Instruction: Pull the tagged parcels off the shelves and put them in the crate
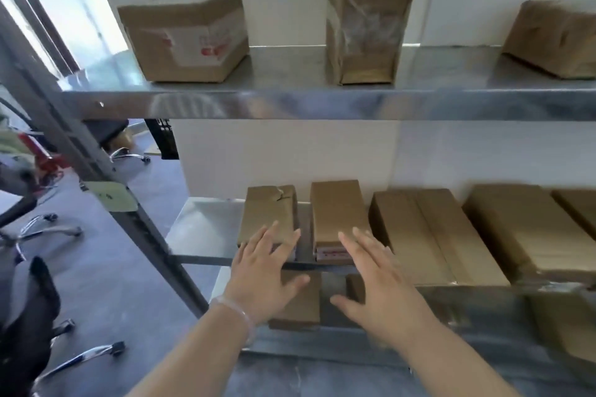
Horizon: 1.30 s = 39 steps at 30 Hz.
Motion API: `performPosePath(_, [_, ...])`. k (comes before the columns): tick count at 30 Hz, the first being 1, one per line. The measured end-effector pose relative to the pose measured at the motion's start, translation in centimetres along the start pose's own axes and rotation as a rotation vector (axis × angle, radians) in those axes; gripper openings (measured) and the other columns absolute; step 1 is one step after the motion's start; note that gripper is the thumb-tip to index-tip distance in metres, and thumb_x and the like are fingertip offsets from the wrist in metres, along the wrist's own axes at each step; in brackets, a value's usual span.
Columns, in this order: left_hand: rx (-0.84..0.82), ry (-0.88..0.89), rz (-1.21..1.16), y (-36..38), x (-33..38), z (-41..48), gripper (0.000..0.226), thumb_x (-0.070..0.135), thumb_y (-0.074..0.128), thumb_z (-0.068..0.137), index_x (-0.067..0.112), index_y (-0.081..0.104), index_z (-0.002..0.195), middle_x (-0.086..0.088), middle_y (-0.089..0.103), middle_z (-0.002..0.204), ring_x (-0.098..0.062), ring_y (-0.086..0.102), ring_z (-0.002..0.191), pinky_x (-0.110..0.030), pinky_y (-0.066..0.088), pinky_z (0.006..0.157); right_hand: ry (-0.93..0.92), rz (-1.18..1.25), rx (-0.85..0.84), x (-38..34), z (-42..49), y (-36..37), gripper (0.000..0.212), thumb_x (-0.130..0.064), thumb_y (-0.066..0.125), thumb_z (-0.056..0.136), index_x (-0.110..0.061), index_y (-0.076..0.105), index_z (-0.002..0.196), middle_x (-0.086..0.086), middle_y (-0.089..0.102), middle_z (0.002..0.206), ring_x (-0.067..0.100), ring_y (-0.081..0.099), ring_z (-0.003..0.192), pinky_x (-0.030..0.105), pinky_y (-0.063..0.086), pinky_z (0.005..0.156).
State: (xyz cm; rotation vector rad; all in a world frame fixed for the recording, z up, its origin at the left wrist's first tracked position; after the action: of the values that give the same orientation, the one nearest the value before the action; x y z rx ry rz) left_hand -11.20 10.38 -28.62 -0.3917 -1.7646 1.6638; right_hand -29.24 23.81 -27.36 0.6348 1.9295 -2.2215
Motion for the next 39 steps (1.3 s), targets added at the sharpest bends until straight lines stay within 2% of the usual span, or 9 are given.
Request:
performPosePath(12, [-0.119,-0.17,-0.38,0.2,-9.4,7.1,0.077,0.061,0.051,0.09,0.046,0.008,0.153,0.003,0.002,0.164,-0.028,0.008,0.15,-0.042,0.02,0.119,0.109,0.063,0.022,-5.9,8.9,4.6,0.083,-0.06,0.052,0.089,-0.053,-0.007,0.147,-0.026,-0.007,0.158,-0.005,-0.009,0.142,0.026,0.006,0.115])
performPosePath(15, [-0.184,-0.217,-0.46,1.1,-10.3,8.9,0.08,0.058,0.054,0.091,0.044,0.007,0.153,0.0,0.007,0.164,-0.029,0.022,0.147,-0.041,0.027,0.116,0.176,0.092,0.032,-6.2,9.3,5.1,0.078,-0.06,0.049,0.09,-0.052,-0.003,0.148,-0.027,-0.005,0.157,-0.005,-0.007,0.143,0.026,0.011,0.116])
performPosePath(20, [-0.271,-0.226,-0.749,2.1,-11.8,10.1,0.08,0.042,0.063,0.092,0.033,0.016,0.155,-0.002,0.043,0.149,-0.018,0.048,0.131,-0.031,0.039,0.11,0.218,0.127,0.038,-7.0,9.4,5.7,0.073,-0.057,0.049,0.092,-0.052,0.003,0.149,-0.032,-0.002,0.154,-0.007,-0.002,0.143,0.021,0.013,0.114])
performPosePath(24, [-0.201,-0.246,-0.866,2.1,-12.7,9.8,0.076,0.034,0.068,0.09,0.032,0.025,0.153,0.007,0.049,0.143,-0.008,0.05,0.123,-0.019,0.038,0.099,0.207,0.123,0.051,-7.8,10.5,5.5,0.072,-0.054,0.05,0.093,-0.048,0.007,0.15,-0.028,0.004,0.156,-0.01,0.0,0.141,0.018,0.015,0.11])
performPosePath(27, [-0.209,-0.314,-1.021,1.9,-13.6,9.3,0.075,0.032,0.069,0.09,0.035,0.027,0.152,0.005,0.046,0.143,-0.008,0.051,0.113,-0.024,0.045,0.098,0.21,0.158,0.039,-8.4,11.5,5.5,0.073,-0.054,0.05,0.092,-0.048,0.005,0.15,-0.028,0.003,0.157,-0.011,0.0,0.139,0.018,0.016,0.109])
performPosePath(30, [-0.247,-0.404,-1.266,1.1,-14.6,8.7,0.07,0.031,0.071,0.089,0.047,0.033,0.146,0.005,0.045,0.144,-0.018,0.062,0.11,-0.036,0.056,0.086,0.231,0.269,0.047,-8.7,12.1,5.6,0.07,-0.058,0.046,0.092,-0.048,0.008,0.15,-0.026,0.007,0.157,-0.006,0.004,0.143,0.025,0.016,0.113])
performPosePath(33, [-0.269,-0.384,-1.411,0.3,-15.2,8.6,0.062,0.028,0.073,0.087,0.057,0.044,0.133,0.008,0.051,0.138,-0.025,0.066,0.109,-0.052,0.055,0.091,0.359,0.475,0.106,-8.5,12.7,5.6,0.066,-0.063,0.043,0.09,-0.047,0.017,0.149,-0.019,0.021,0.156,0.003,0.019,0.142,0.034,0.022,0.114])
performPosePath(37, [-0.276,-0.361,-1.535,-0.2,-14.9,8.4,0.057,0.022,0.072,0.087,0.056,0.052,0.129,0.007,0.056,0.132,-0.024,0.068,0.107,-0.053,0.054,0.092,0.539,0.837,0.062,-8.9,14.2,5.6,0.059,-0.057,0.054,0.09,-0.046,0.034,0.144,-0.015,0.046,0.143,-0.002,0.047,0.113,0.029,0.037,0.098])
performPosePath(39, [-0.284,-0.371,-1.571,-0.3,-14.7,8.2,0.057,0.02,0.07,0.088,0.055,0.052,0.129,0.005,0.055,0.131,-0.026,0.066,0.108,-0.045,0.058,0.086,0.588,0.952,0.07,-9.0,14.5,5.8,0.067,-0.056,0.062,0.085,-0.043,0.035,0.145,-0.011,0.05,0.141,0.006,0.052,0.115,0.037,0.041,0.101])
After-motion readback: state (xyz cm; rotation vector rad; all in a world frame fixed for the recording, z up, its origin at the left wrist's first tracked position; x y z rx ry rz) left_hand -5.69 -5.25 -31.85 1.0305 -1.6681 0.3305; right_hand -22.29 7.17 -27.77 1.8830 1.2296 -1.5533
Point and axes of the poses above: each hand's wrist, its own z-axis towards the middle knuckle, its own y-axis out of the palm, x = y × z, the point moved 1 cm from there along z, towards the middle knuckle
